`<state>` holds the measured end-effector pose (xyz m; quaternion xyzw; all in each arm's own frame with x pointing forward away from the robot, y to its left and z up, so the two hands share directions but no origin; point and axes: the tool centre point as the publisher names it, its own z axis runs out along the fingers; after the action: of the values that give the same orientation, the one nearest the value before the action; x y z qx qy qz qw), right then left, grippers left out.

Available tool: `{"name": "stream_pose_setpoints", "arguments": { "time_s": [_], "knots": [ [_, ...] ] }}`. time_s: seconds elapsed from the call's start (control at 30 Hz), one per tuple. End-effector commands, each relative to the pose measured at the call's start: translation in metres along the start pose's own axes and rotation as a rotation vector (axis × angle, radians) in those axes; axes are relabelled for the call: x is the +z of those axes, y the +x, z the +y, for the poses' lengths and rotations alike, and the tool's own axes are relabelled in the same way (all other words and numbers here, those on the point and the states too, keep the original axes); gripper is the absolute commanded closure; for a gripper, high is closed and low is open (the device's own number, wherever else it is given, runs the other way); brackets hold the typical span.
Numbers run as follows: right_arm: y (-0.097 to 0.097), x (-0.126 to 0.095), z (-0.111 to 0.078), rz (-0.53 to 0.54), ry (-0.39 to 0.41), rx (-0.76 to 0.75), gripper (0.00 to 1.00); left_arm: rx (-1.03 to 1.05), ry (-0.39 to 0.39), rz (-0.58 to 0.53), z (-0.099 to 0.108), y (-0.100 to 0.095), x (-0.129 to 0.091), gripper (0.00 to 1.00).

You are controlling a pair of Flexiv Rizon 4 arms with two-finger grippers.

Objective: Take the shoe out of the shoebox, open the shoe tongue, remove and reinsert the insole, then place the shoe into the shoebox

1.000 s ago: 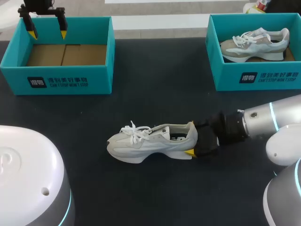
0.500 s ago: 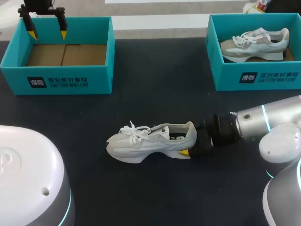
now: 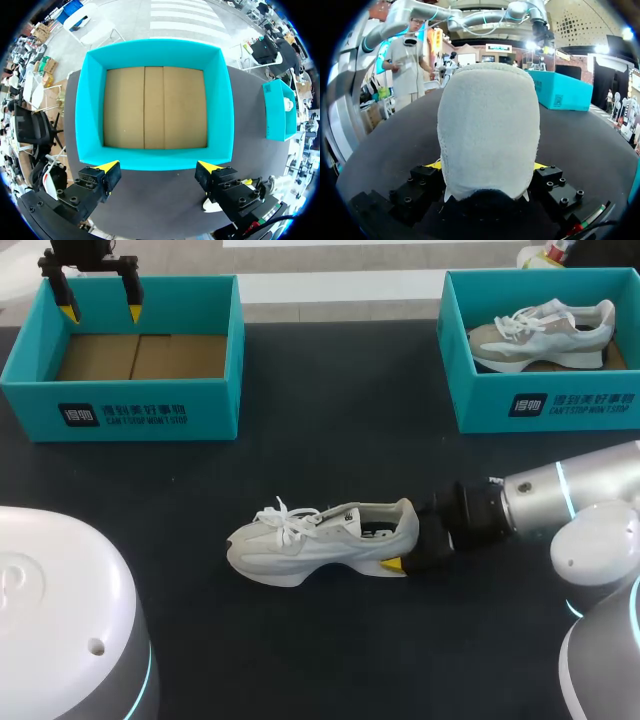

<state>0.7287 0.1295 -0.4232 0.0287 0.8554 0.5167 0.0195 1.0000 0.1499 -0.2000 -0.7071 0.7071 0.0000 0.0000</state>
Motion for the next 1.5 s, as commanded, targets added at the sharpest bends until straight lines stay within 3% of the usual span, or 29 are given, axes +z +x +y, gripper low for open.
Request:
{"name": "stream_pose_setpoints", "arguments": {
  "time_s": [0.03, 0.37, 0.43, 0.57, 0.63, 0.67, 0.7, 0.8, 0.9, 0.93, 1.17, 1.5],
  "knots": [
    [-0.003, 0.005, -0.009, -0.001, 0.003, 0.001, 1.0, 0.0, 0.0, 0.0, 0.0, 0.0, 0.0, 0.0],
    [-0.003, 0.005, -0.009, -0.001, 0.003, 0.001, 1.0, 0.0, 0.0, 0.0, 0.0, 0.0, 0.0, 0.0],
    [-0.003, 0.005, -0.009, -0.001, 0.003, 0.001, 1.0, -0.069, -0.025, 0.04, 0.005, 0.008, -0.013, 0.0],
    [-0.003, 0.005, -0.009, -0.001, 0.003, 0.001, 1.0, -0.147, 0.006, 0.036, 0.027, 0.035, -0.025, 0.0],
    [-0.003, 0.005, -0.009, -0.001, 0.003, 0.001, 1.0, -0.153, -0.025, 0.057, 0.038, 0.049, -0.027, 0.0],
    [-0.003, 0.005, -0.009, -0.001, 0.003, 0.001, 1.0, -0.181, 0.001, 0.043, 0.044, 0.056, -0.027, 0.0],
    [-0.003, 0.005, -0.009, -0.001, 0.003, 0.001, 1.0, -0.187, -0.041, 0.057, 0.051, 0.064, -0.027, 0.0],
    [-0.003, 0.005, -0.009, -0.001, 0.003, 0.001, 1.0, -0.194, -0.029, 0.038, 0.071, 0.085, -0.026, 0.0],
    [-0.003, 0.005, -0.009, -0.001, 0.003, 0.001, 1.0, -0.153, 0.006, 0.042, 0.105, 0.11, -0.026, 0.0],
    [-0.003, 0.005, -0.009, -0.001, 0.003, 0.001, 1.0, -0.133, -0.014, 0.044, 0.112, 0.117, -0.024, 0.0],
    [-0.003, 0.005, -0.009, -0.001, 0.003, 0.001, 1.0, -0.026, 0.041, 0.02, 0.164, 0.16, -0.011, 0.0],
    [-0.003, 0.005, -0.009, -0.001, 0.003, 0.001, 1.0, 0.027, 0.103, 0.011, 0.21, 0.218, 0.012, 0.0]
  ]
}}
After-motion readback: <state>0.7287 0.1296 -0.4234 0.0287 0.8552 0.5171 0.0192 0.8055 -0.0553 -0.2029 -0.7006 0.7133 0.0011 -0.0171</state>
